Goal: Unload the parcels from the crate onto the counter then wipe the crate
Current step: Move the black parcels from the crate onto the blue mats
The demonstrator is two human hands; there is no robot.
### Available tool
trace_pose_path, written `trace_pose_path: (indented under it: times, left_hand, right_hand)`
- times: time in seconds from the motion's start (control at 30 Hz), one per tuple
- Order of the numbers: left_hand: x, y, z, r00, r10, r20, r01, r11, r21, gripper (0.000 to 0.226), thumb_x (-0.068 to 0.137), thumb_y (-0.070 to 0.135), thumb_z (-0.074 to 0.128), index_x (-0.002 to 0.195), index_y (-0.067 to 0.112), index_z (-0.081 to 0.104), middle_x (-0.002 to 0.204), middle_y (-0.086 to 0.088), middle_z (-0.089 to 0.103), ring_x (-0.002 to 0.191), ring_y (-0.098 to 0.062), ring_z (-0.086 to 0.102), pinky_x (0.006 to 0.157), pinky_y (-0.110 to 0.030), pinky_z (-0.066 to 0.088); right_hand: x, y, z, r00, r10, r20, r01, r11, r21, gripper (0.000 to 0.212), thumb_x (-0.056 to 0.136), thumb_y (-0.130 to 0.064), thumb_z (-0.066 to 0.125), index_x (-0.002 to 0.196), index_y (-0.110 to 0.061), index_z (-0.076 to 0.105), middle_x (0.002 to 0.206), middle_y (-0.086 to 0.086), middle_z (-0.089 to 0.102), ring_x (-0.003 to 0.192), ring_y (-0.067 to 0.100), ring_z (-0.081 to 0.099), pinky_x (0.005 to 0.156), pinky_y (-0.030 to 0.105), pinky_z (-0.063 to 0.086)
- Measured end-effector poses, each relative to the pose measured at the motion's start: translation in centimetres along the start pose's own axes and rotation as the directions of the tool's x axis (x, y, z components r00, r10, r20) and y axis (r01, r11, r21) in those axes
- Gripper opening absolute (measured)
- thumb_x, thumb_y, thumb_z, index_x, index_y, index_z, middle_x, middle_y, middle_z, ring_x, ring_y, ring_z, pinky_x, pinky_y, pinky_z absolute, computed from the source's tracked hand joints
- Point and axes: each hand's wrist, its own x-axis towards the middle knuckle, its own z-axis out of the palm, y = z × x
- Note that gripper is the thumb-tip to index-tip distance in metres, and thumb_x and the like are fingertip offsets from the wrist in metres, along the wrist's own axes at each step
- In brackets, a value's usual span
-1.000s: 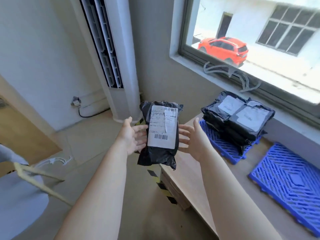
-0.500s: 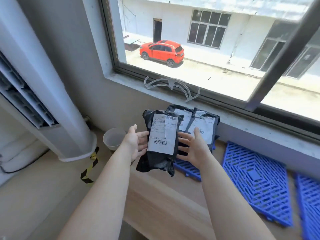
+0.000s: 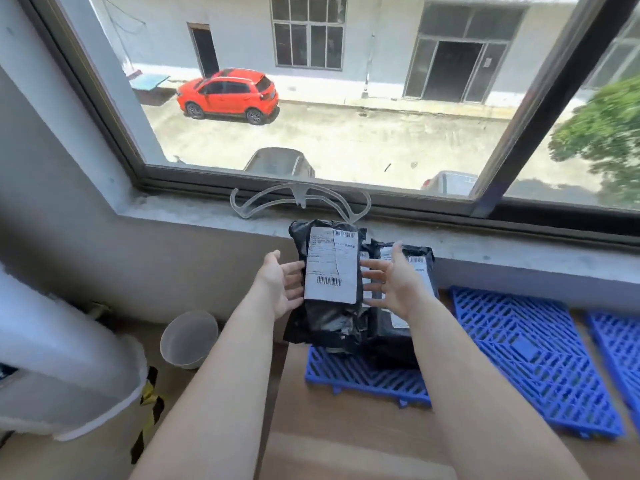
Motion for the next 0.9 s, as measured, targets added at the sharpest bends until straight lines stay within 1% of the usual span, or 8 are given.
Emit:
trace_pose_path:
  times: [0.17,0.27,0.47,0.57,0.63,0.7,0.8,0.9]
  left_hand:
    - [5.0,-0.2,0.6,0.991,-0.113,0.067,0.114,0.993,-0.009,0.064,0.101,0.055,0.024,0.127,0.01,0.062,0.141,-0.016,0.053,0.103,-0.028,0.057,0.091,-0.043,0.043]
    - [6.4,-0.4,0.9,0.978,-0.18,0.102,0.179,0.984,0.023,0.064,0.102,0.054,0.023,0.132,0.01,0.057,0.148,-0.016,0.045,0.125,-0.032,0.05,0.095,-0.044,0.041]
    - [7.2,-0.9,1.3,0.961,-0.24,0.139,0.232,0.97,0.075,0.064,0.101,0.054,0.026,0.138,0.007,0.05,0.149,-0.019,0.043,0.132,-0.035,0.045,0.109,-0.051,0.036]
    - [7.3,-0.4,0.6,0.95,-0.254,0.181,0.246,0.967,0.066,0.065,0.101,0.054,0.028,0.142,0.006,0.046,0.152,-0.023,0.037,0.133,-0.038,0.044,0.104,-0.053,0.039]
    - [7.2,0.4,-0.1,0.948,-0.255,0.191,0.249,0.967,0.053,0.063,0.101,0.054,0.029,0.141,0.008,0.046,0.151,-0.025,0.036,0.132,-0.042,0.044,0.101,-0.056,0.04]
    - [6.9,1.3,-0.6,0.95,-0.239,0.199,0.229,0.971,0.069,0.06,0.101,0.055,0.029,0.141,0.013,0.046,0.151,-0.025,0.036,0.133,-0.044,0.042,0.104,-0.058,0.036]
    - [5.5,2.2,-0.2,0.973,-0.152,0.176,0.115,0.972,0.206,0.05,0.101,0.05,0.035,0.137,0.02,0.051,0.147,-0.02,0.041,0.136,-0.036,0.038,0.107,-0.052,0.035]
    - [3.2,2.1,1.4,0.987,0.044,0.153,-0.109,0.89,0.442,0.026,0.099,0.037,0.047,0.12,0.024,0.055,0.134,-0.006,0.05,0.126,-0.026,0.044,0.105,-0.044,0.037]
  right_hand:
    - [3.2,1.2,1.0,0.977,-0.001,-0.212,-0.004,1.0,-0.022,0.078,0.096,-0.07,0.019,0.116,-0.011,0.066,0.118,0.012,0.066,0.1,0.028,0.062,0.091,0.048,0.05]
    - [4.0,2.0,1.3,0.962,-0.016,-0.271,0.007,0.999,-0.033,0.072,0.098,-0.067,0.019,0.116,-0.013,0.062,0.119,0.009,0.063,0.099,0.026,0.06,0.09,0.045,0.046]
    - [4.4,2.2,1.6,0.969,0.021,-0.246,-0.043,0.995,-0.087,0.078,0.094,-0.071,0.016,0.141,-0.018,0.047,0.152,0.011,0.042,0.14,0.035,0.037,0.113,0.052,0.029]
    - [4.1,1.7,1.1,0.975,0.043,-0.218,-0.056,0.997,-0.053,0.079,0.094,-0.071,0.014,0.145,-0.018,0.043,0.156,0.014,0.036,0.144,0.039,0.03,0.114,0.055,0.028]
    - [3.6,1.5,0.5,0.972,0.025,-0.233,-0.019,0.999,0.028,0.077,0.095,-0.07,0.015,0.138,-0.017,0.05,0.15,0.015,0.043,0.136,0.039,0.041,0.111,0.056,0.034]
    - [3.0,1.4,-0.1,0.966,-0.006,-0.257,0.034,0.994,0.105,0.071,0.096,-0.068,0.02,0.126,-0.016,0.057,0.137,0.013,0.054,0.12,0.035,0.055,0.104,0.057,0.043]
    - [1.3,1.5,-0.4,0.964,-0.045,-0.261,0.092,0.981,0.172,0.055,0.101,-0.057,0.034,0.127,-0.014,0.057,0.124,0.009,0.06,0.112,0.032,0.059,0.094,0.054,0.051]
    - [-0.5,1.9,-0.1,0.922,-0.172,-0.347,0.173,0.985,-0.026,0.031,0.099,-0.033,0.056,0.126,-0.018,0.059,0.12,0.004,0.062,0.118,0.028,0.058,0.093,0.042,0.052]
